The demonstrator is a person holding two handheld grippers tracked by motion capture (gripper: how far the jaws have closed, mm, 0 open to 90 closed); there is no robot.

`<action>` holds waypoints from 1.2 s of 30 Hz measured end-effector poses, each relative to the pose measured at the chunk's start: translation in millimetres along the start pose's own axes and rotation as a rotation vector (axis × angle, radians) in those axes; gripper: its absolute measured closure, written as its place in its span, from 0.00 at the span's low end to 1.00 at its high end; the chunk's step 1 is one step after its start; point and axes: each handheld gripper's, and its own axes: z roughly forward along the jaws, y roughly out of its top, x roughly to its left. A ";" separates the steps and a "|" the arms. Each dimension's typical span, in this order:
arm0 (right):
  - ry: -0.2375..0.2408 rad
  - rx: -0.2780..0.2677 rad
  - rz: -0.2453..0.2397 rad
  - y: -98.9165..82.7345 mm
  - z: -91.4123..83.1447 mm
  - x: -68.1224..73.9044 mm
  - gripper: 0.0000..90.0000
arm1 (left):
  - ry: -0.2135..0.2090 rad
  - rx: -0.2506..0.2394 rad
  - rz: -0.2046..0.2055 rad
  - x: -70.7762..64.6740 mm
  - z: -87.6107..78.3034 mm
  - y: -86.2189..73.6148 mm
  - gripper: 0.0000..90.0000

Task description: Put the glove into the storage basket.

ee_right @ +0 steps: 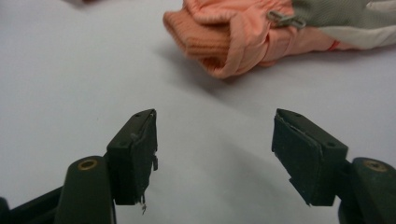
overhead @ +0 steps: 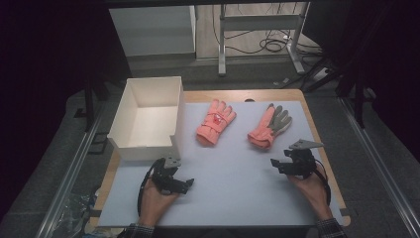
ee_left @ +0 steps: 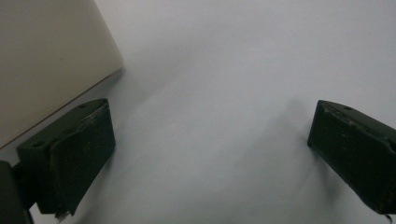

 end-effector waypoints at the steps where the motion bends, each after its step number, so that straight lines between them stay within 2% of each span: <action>1: 0.000 -0.003 0.003 1.7 0.4 -1.2 0.36 | 0.000 0.000 0.000 0.0 0.0 0.0 0.01; 13: -0.002 -0.018 0.039 20.2 3.4 -15.5 0.46 | 0.000 0.000 0.000 0.0 0.0 0.0 0.01; 21: -0.031 -0.030 0.044 41.1 8.6 -27.6 0.55 | 0.000 0.000 0.000 0.0 0.0 0.0 0.01; 28: -0.057 -0.044 0.051 61.8 18.9 -39.9 0.60 | 0.001 -0.001 -0.001 -0.1 0.1 -0.1 0.01; 36: -0.083 -0.025 0.056 77.8 34.2 -52.3 0.73 | 0.000 -0.001 -0.001 -0.1 0.1 -0.1 0.01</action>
